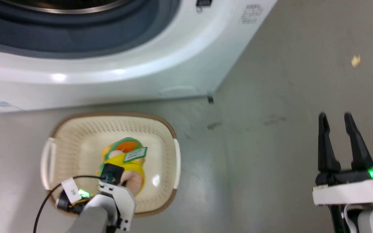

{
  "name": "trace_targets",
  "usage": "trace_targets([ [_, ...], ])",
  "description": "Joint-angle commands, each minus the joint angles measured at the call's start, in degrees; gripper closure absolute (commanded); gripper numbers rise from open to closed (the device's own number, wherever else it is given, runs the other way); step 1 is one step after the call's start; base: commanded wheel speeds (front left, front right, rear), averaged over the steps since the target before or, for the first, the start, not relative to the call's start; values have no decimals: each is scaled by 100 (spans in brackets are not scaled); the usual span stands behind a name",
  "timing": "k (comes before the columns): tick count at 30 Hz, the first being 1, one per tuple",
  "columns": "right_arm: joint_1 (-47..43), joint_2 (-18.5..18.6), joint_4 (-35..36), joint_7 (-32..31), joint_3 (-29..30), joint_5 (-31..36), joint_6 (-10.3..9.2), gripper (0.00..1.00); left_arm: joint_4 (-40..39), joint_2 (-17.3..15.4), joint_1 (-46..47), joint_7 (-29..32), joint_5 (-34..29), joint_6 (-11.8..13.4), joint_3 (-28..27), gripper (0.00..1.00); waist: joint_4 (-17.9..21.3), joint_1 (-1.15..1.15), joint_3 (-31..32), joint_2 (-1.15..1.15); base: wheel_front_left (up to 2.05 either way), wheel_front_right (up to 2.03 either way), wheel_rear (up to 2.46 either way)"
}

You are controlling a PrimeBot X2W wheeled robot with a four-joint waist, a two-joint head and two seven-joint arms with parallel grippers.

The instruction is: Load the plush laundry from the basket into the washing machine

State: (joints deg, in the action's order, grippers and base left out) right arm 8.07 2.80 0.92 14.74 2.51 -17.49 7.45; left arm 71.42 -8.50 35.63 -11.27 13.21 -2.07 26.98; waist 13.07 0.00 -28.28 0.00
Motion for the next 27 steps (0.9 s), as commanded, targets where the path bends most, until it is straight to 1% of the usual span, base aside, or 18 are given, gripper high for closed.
trace_targets([
  [1,-138,8,-8,26,30,71,3,0,-95,25,-122,-169,59,-31,-25,100,-370,0,593,0,0,0,0],
  [3,-258,8,-24,26,47,155,3,0,-322,53,-261,-309,116,-44,-68,100,-481,0,848,0,0,0,0],
  [5,-368,8,-39,26,52,211,3,0,-645,41,-428,-359,146,-5,-112,100,-570,0,1065,0,0,0,0],
  [11,-670,8,-53,26,111,237,3,0,-2532,-83,-1169,-371,203,231,-467,100,-795,0,1517,0,0,0,0],
  [15,-784,8,-31,26,68,238,3,0,-3841,-116,-1607,-372,218,393,-788,100,-845,0,1609,0,0,0,0],
  [19,-772,8,20,26,5,232,3,0,-4976,-164,-1761,-372,133,528,-1050,100,-802,0,1504,0,0,0,0],
  [22,-711,8,59,26,-40,203,3,0,-5587,-238,-1650,-372,64,601,-1228,100,-711,0,1291,0,0,0,0],
  [24,-658,8,76,26,-46,188,3,0,-5857,-294,-1449,-372,46,627,-1338,100,-644,0,1077,0,0,0,0],
  [27,-552,8,89,26,-99,162,3,0,-5970,-441,-990,-327,17,615,-1451,100,-508,0,746,0,0,0,0],
])
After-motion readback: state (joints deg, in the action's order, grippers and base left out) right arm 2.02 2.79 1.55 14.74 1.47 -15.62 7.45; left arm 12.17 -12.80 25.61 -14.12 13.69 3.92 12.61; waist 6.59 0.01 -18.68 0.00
